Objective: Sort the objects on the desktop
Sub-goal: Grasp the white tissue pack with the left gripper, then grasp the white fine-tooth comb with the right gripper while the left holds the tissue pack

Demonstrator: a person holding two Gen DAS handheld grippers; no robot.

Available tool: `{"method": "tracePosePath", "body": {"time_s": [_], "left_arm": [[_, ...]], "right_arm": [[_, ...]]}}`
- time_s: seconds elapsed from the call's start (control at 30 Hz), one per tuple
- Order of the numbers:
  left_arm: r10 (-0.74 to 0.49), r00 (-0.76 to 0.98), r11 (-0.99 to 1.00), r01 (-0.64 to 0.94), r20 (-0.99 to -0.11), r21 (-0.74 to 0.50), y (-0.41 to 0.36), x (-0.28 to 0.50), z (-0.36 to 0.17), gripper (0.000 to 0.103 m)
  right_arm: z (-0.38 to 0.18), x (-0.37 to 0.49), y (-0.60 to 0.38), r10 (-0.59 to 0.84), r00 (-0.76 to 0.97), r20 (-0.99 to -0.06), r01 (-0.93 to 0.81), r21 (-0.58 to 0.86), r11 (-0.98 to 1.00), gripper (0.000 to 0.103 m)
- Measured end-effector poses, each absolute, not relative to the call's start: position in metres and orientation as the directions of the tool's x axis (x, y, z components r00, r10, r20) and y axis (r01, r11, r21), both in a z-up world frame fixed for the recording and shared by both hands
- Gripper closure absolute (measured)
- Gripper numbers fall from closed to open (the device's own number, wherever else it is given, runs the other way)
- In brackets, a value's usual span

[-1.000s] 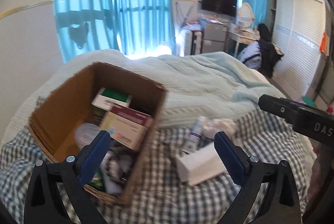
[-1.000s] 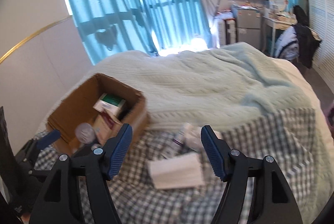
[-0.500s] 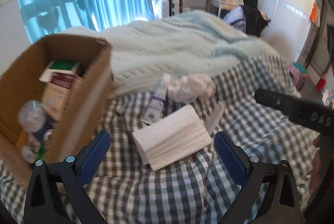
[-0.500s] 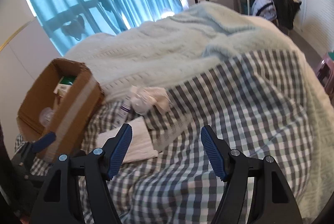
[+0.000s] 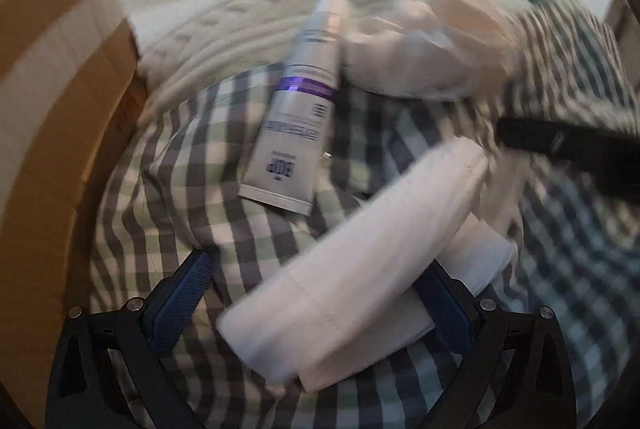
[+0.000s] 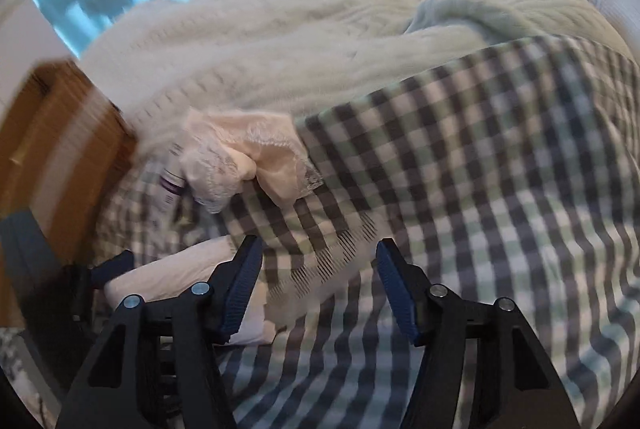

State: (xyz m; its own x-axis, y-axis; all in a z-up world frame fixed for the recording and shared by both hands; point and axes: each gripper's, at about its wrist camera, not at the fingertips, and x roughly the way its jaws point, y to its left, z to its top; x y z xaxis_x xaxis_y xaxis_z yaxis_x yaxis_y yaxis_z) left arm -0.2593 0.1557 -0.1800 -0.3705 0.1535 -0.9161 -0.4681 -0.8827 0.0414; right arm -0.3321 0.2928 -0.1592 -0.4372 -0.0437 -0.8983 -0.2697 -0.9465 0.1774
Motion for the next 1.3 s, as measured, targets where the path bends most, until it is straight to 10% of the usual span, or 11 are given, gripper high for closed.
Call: {"method": "tracePosePath", "body": {"time_s": [0.43,0.7,0.87,1.0,1.3], "left_arm": [[0.254,-0.395,-0.92,-0.381,-0.883,-0.094,0.112,-0.245,-0.163,0.072],[0.347,-0.351,-0.918,-0.317,-0.87,-0.238,0.076,-0.244,-0.156,0.086],[0.357,-0.334,-0.912,-0.325,-0.872,-0.249,0.078,-0.239,-0.157,0.08],[0.36,-0.34,-0.916,-0.304,-0.869,-0.261,0.074,-0.236,-0.153,0.027],[0.346,-0.386,-0.898,-0.401,-0.855,-0.182,0.093,-0.22,-0.137,0.022]], "right_arm": [[-0.193,-0.323,0.295,-0.074,-0.343,-0.936,-0.389,0.214,-0.896,0.048],[-0.193,-0.314,0.297,-0.105,-0.42,-0.901,-0.363,0.273,-0.891,0.064],[-0.184,-0.303,0.289,-0.094,-0.465,-0.88,-0.317,0.264,-0.911,0.08],[-0.18,-0.304,0.287,-0.107,-0.467,-0.878,-0.308,0.275,-0.911,0.08],[-0.181,-0.307,0.289,-0.11,-0.475,-0.873,-0.305,0.281,-0.91,0.081]]}}
